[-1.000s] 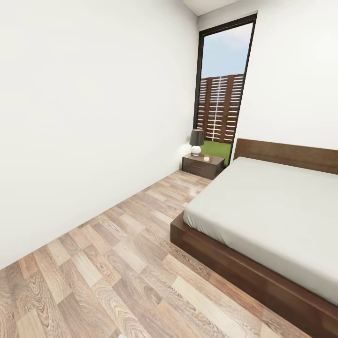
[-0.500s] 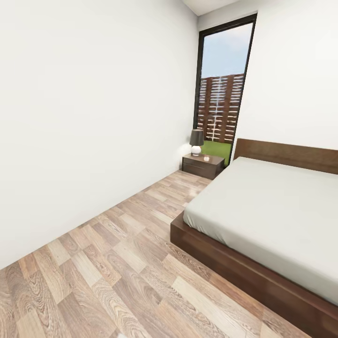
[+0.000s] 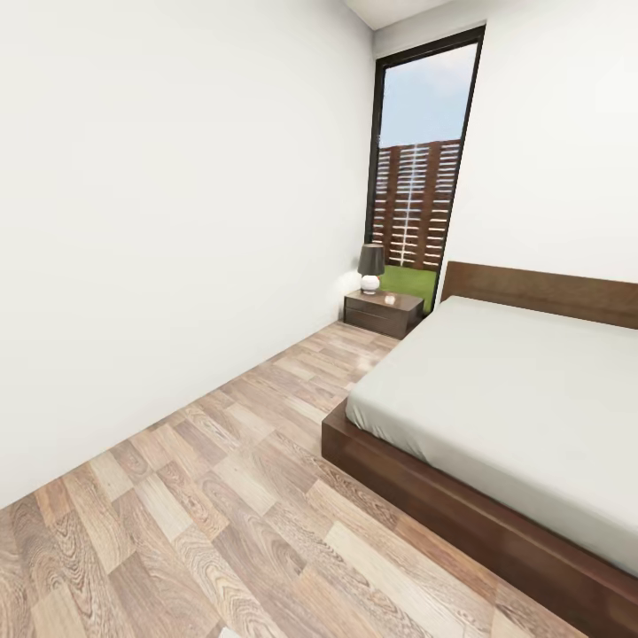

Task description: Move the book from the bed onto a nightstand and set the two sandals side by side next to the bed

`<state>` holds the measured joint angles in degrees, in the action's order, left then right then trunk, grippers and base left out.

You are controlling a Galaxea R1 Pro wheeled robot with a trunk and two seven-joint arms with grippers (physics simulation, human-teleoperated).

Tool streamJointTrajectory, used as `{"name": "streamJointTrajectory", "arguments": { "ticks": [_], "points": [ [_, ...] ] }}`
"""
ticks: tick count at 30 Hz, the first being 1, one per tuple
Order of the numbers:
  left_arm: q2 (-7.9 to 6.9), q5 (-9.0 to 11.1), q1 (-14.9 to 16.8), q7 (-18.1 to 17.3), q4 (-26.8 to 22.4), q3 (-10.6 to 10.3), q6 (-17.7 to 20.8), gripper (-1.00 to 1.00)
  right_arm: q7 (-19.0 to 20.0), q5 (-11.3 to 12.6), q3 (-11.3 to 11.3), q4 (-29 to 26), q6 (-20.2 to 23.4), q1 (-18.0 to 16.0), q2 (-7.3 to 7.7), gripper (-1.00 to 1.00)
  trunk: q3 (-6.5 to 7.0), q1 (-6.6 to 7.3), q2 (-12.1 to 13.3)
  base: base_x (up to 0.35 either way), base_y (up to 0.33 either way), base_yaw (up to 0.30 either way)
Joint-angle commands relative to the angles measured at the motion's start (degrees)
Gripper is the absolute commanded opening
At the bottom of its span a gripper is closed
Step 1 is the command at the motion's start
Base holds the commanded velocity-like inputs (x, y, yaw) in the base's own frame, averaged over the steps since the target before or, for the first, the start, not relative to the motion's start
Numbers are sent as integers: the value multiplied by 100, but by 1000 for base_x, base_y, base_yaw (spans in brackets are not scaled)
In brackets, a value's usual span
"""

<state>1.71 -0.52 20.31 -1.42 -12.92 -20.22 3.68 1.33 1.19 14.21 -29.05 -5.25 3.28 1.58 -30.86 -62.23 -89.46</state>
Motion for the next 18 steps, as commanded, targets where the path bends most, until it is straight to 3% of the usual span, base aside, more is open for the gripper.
{"name": "streamJointTrajectory", "arguments": {
  "ticks": [1,12,18],
  "points": [
    [-1,-5,1,-15,-12,-1,34,100,13,11,12,-4,-11,-1,-1,100,-4,0,-3,0,0,0],
    [15,10,81,-19,-91,-29,255,100,8,5,13,3,-1,-37,38,100,-4,0,-3,0,0,0],
    [25,4,307,-21,-172,-42,402,100,7,5,16,4,4,-52,49,100,-4,0,-3,0,0,0]
  ]
}}
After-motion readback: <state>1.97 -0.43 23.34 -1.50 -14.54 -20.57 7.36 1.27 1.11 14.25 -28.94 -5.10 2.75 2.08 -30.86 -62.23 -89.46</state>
